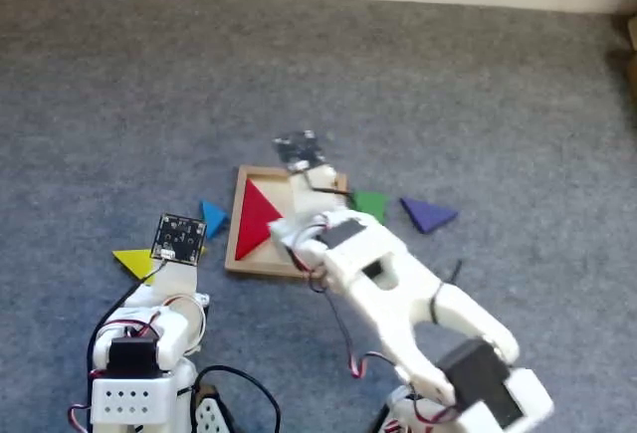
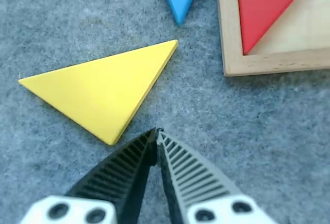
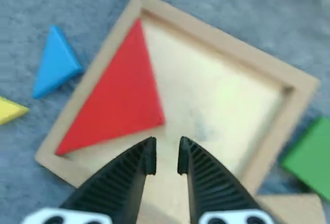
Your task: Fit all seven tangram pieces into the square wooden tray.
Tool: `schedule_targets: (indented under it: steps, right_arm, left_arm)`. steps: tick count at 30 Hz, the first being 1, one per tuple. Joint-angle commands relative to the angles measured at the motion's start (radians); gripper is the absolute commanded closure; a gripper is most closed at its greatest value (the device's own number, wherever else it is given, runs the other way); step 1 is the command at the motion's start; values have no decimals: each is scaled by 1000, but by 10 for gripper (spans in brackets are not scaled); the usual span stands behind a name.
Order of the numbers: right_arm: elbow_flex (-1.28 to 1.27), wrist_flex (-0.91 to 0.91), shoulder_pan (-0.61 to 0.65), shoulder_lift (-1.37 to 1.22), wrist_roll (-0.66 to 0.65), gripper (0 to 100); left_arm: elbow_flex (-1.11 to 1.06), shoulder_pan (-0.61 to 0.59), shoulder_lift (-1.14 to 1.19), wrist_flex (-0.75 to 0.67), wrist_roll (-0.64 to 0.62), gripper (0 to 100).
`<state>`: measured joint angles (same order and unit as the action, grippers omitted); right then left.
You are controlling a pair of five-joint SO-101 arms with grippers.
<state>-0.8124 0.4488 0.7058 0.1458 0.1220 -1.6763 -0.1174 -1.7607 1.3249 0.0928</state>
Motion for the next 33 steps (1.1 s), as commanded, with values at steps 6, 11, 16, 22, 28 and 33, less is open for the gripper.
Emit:
schedule_targets:
  steps: [6, 11, 16, 22, 28, 33]
  right_arm:
    - [-111, 59, -91, -10, -87, 921]
    - [58, 277, -191, -137, -121, 922]
    - [191, 447, -226, -156, -123, 922]
    - [202, 463, -228, -153, -123, 922]
    - [203, 539, -242, 4, -120, 922]
    - [199, 552, -325, 189, -117, 902]
  left_arm:
    - [-22, -13, -35, 11, 11, 992]
    - [-22, -13, -35, 11, 11, 992]
    - [-22, -13, -35, 11, 11, 992]
    - [-22, -13, -35, 11, 11, 992]
    - [-22, -13, -35, 11, 11, 992]
    - [-22, -13, -35, 11, 11, 992]
